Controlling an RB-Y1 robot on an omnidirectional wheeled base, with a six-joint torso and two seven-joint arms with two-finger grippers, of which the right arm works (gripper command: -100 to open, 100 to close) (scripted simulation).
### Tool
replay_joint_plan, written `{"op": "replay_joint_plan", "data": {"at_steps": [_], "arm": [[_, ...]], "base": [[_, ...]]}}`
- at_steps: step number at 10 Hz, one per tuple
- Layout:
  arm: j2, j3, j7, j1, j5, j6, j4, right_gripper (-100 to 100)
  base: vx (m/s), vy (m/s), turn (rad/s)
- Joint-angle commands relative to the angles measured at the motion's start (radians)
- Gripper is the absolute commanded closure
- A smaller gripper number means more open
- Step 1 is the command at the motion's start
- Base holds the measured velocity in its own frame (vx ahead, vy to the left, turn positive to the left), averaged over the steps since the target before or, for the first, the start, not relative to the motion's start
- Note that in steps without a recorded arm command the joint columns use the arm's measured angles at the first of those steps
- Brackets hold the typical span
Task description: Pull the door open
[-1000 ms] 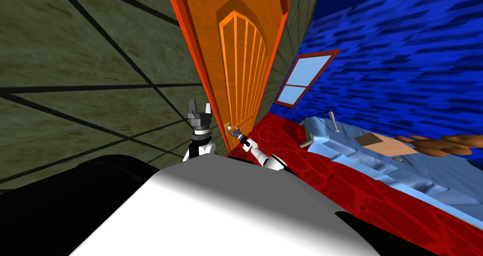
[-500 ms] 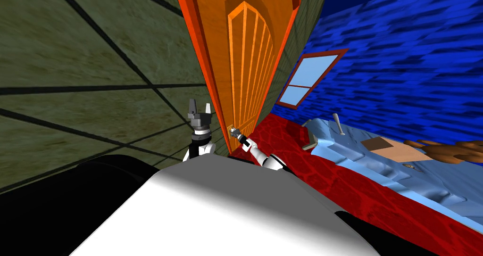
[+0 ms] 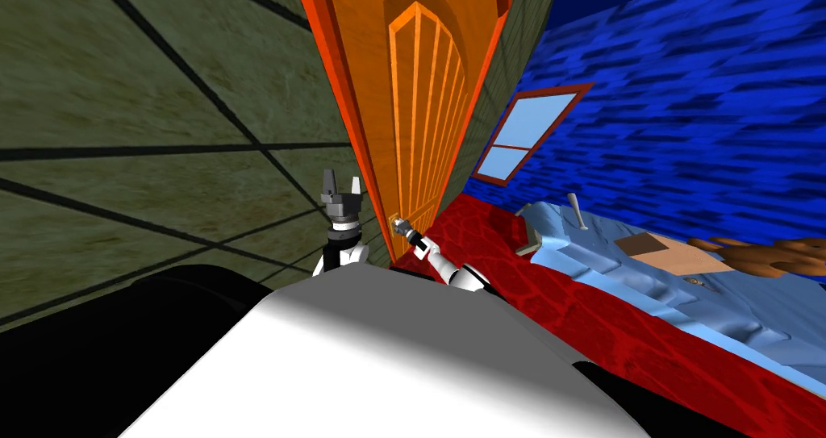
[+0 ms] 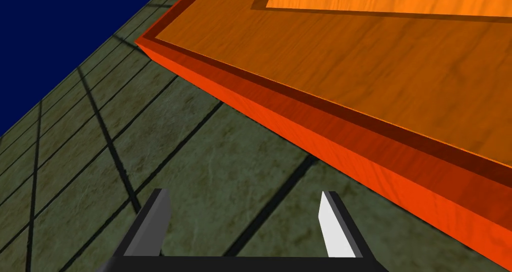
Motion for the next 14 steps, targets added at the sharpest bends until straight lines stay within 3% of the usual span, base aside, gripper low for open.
{"op": "replay_joint_plan", "data": {"at_steps": [1, 5, 7, 8, 11, 12, 14], "arm": [[-0.009, -0.011, -0.010, -0.003, -0.037, 0.023, 0.016, 100], [-0.030, -0.035, -0.037, 0.000, -0.145, 0.105, 0.016, 100], [-0.030, -0.035, -0.037, 0.000, -0.151, 0.107, 0.016, 100], [-0.036, -0.042, -0.045, 0.001, -0.187, 0.133, 0.016, 100], [-0.036, -0.042, -0.045, 0.001, -0.187, 0.133, 0.016, 100], [-0.042, -0.050, -0.054, 0.002, -0.225, 0.160, 0.016, 100], [-0.042, -0.050, -0.054, 0.002, -0.225, 0.160, 0.016, 100]], "base": [[-0.095, -0.142, -0.046], [-0.099, -0.101, -0.041], [-0.039, -0.035, -0.014], [-0.014, -0.014, -0.010], [-0.007, -0.004, -0.011], [-0.025, -0.024, -0.005], [-0.019, -0.023, -0.017]]}}
